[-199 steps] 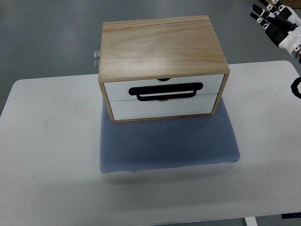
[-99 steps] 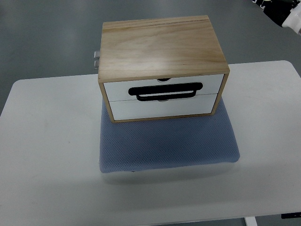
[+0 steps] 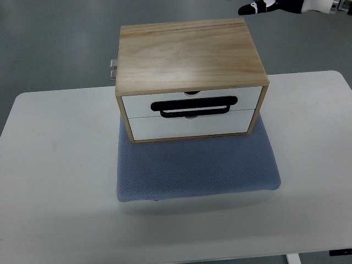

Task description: Open wood drawer with right hand

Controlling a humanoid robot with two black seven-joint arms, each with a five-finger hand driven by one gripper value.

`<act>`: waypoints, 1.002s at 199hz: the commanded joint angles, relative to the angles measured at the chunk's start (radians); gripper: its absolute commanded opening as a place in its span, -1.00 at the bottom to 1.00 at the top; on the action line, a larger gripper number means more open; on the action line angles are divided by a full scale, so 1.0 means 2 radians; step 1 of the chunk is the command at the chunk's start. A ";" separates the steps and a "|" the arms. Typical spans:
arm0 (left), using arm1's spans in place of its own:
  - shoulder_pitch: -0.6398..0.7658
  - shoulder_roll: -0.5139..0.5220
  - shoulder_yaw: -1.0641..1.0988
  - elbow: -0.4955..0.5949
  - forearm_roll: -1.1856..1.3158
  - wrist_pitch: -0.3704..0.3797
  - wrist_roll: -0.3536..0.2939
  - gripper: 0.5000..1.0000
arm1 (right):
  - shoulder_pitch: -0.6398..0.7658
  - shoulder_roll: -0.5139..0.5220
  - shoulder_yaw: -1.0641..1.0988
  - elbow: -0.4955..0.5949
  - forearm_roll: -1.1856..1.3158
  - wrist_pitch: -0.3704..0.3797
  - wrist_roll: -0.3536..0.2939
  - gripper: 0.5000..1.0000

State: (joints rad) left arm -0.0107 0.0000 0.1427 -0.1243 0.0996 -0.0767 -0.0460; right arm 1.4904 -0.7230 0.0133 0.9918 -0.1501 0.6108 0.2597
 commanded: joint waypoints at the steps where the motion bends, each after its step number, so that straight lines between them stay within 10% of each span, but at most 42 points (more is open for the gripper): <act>1: 0.000 0.000 0.000 0.000 0.000 0.000 0.000 1.00 | 0.040 -0.003 -0.056 0.028 0.000 0.000 0.000 0.78; 92: 0.000 0.000 0.000 0.000 0.000 0.000 0.000 1.00 | 0.237 0.015 -0.318 0.174 -0.004 0.000 -0.007 0.78; 199: 0.000 0.000 0.000 0.000 0.000 0.000 0.000 1.00 | 0.247 0.084 -0.344 0.186 -0.003 -0.040 -0.070 0.78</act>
State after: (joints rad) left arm -0.0107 0.0000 0.1427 -0.1243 0.0997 -0.0767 -0.0460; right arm 1.9858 -0.5844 -0.6715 1.3635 -0.1580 0.5556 0.1254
